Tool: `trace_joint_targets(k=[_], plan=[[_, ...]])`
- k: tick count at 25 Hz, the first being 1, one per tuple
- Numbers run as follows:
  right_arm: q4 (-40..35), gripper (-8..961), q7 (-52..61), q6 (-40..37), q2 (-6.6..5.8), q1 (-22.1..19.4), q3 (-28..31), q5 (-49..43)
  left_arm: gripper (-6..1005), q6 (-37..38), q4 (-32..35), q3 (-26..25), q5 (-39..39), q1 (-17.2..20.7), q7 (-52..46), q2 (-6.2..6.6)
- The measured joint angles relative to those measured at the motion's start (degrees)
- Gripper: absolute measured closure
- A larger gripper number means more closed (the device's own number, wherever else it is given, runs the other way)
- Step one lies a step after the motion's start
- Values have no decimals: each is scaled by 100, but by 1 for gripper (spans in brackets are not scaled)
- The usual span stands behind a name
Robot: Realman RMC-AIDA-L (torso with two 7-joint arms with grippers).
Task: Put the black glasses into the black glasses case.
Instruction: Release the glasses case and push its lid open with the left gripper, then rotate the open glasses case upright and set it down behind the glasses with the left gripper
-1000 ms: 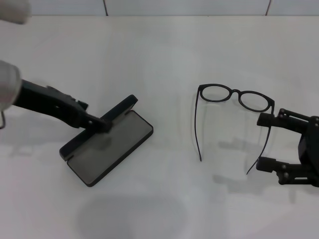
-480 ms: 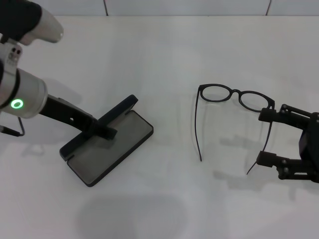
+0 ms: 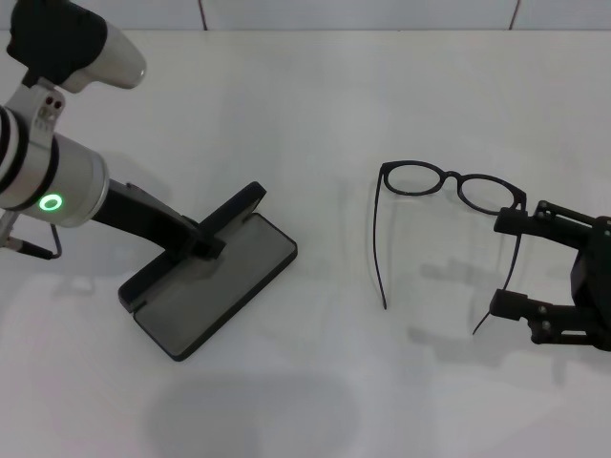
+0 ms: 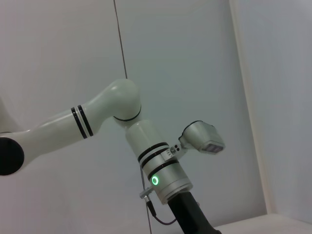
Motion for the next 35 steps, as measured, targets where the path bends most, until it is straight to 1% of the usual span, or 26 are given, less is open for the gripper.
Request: trace_joint_targets(k=[6,12,17,28,32,35], plan=[[30,105,-12,0,-15,-5,0,20,570,-44,97,3,-31,6,18,-5],[83,107,-68,0,-17,-13,0,78,697,-116,351,-4,-55,71,40,-7],[101,108,-82,0,-17,-14,0,152,803,-239,351,-1,-57,56,68,-3],[110,111,-112,-1,-17,-27,0,224,796,-347,369,-21,-127,-20,224,1],[125,112,-166,2,-17,-31,3,317,793,-698,315,4,-267,-157,731,0],[257,113,-254,9,-19,-46,117,457,791,-916,294,20,-601,-195,1330,-3]])
